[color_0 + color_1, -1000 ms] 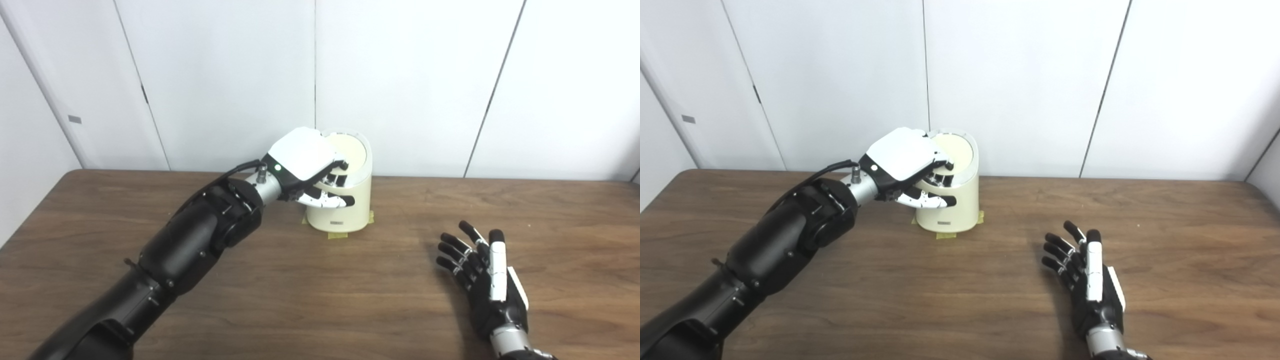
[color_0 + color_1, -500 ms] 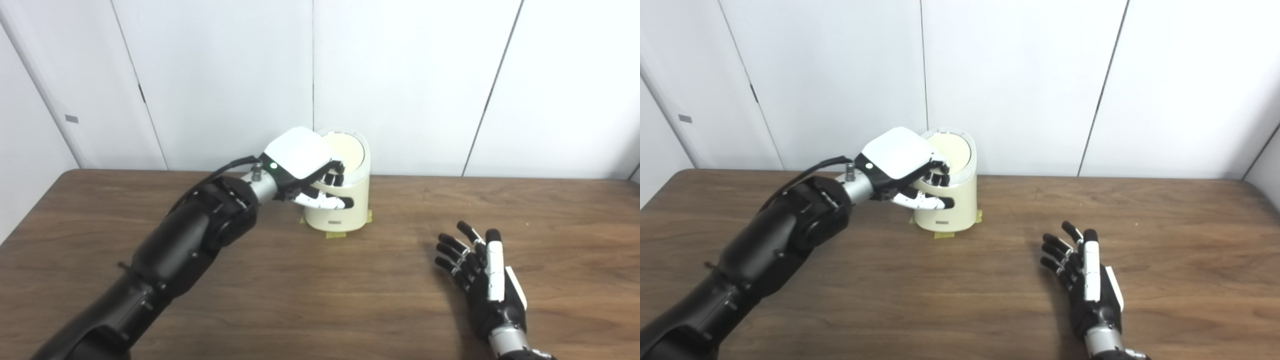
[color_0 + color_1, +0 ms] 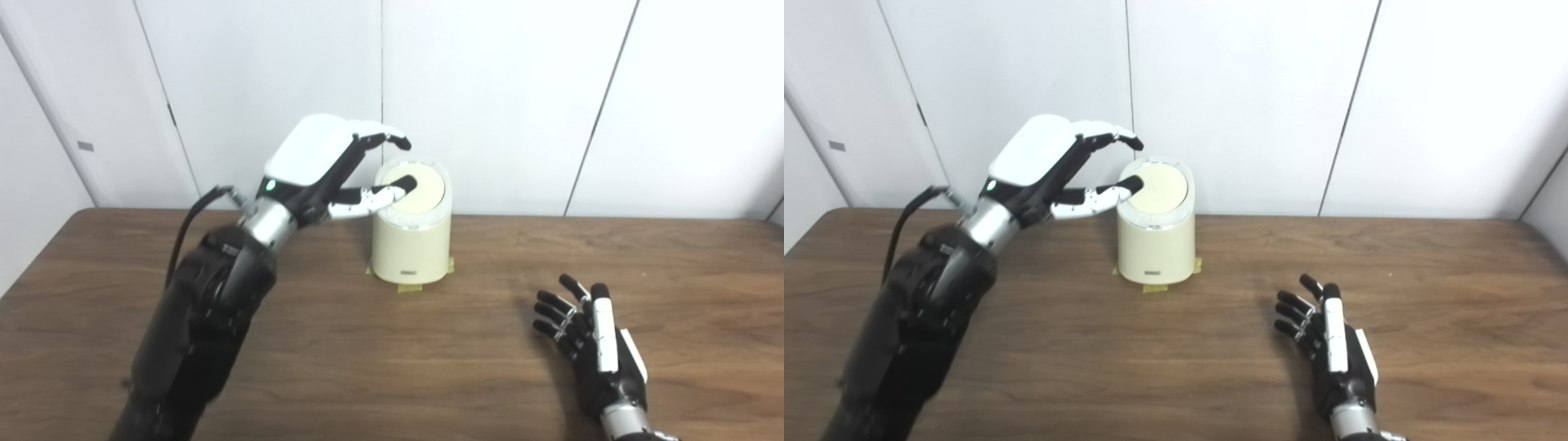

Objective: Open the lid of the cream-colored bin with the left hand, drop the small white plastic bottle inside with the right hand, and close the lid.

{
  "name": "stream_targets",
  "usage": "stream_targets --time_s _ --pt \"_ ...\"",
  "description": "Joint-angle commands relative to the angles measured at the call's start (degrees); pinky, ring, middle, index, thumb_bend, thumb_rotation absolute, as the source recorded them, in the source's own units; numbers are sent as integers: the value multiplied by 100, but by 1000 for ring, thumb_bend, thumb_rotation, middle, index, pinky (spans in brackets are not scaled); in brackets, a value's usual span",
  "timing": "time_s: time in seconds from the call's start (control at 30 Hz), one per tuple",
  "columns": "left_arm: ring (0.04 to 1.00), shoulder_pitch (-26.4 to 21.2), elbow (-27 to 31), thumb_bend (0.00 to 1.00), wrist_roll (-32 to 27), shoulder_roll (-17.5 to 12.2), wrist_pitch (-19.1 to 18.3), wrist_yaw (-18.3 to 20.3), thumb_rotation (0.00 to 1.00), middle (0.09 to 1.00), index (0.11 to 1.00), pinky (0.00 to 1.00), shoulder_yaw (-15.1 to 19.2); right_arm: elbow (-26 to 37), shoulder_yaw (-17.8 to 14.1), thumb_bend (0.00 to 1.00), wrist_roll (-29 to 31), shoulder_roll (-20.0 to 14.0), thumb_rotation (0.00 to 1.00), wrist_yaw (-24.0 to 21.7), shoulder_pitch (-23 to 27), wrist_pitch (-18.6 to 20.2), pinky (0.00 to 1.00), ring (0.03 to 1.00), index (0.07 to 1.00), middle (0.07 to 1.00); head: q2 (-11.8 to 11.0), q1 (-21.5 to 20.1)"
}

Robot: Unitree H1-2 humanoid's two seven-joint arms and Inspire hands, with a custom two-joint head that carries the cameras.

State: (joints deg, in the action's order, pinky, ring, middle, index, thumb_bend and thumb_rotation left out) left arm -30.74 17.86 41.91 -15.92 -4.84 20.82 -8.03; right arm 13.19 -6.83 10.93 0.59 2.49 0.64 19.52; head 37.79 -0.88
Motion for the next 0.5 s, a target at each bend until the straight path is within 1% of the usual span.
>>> stream_targets --time_s 0.0,0.03,0.1,0.13,0.2,0.27,0.3,0.37,0.4,0.47 --pt "755 57 339 424 -273 35 -230 -229 706 801 782 628 296 239 -58 583 106 -27 925 -68 109 -208 710 759 855 734 8 -16" --pt "747 209 448 409 -479 108 -348 -235 704 795 785 623 425 267 -73 585 142 -30 920 -84 106 -230 707 756 853 735 9 -20" --pt "745 539 659 361 -1029 273 -623 -213 625 783 790 646 694 329 -103 594 200 -38 920 -96 104 -250 687 750 853 738 5 -12" --pt "749 705 753 348 -1264 323 -740 -196 610 781 794 658 797 360 -123 601 213 -40 919 -85 105 -245 676 745 851 737 3 -7" --pt "753 1012 915 339 -1557 401 -973 -205 631 777 802 674 959 421 -149 613 209 -53 919 -68 102 -228 692 752 847 744 2 -8" --pt "742 1303 1040 331 -1764 480 -1116 -296 631 765 802 654 1090 465 -175 604 208 -72 925 -64 92 -232 702 755 846 747 4 1" --pt "734 1452 1090 323 -1902 537 -1166 -355 628 760 800 645 1166 484 -194 599 223 -76 928 -67 87 -247 704 755 845 746 7 10" --pt "725 1721 1165 293 -2131 652 -1253 -470 592 757 795 636 1287 506 -242 595 265 -74 920 -63 79 -265 707 749 837 738 16 22" --pt "727 1856 1196 282 -2276 740 -1334 -534 589 758 794 642 1359 506 -269 597 298 -72 918 -71 73 -293 707 748 833 737 20 20" --pt "749 2079 1247 285 -2574 907 -1559 -630 612 773 801 698 1492 507 -308 595 364 -78 908 -114 51 -375 705 750 838 745 34 17"
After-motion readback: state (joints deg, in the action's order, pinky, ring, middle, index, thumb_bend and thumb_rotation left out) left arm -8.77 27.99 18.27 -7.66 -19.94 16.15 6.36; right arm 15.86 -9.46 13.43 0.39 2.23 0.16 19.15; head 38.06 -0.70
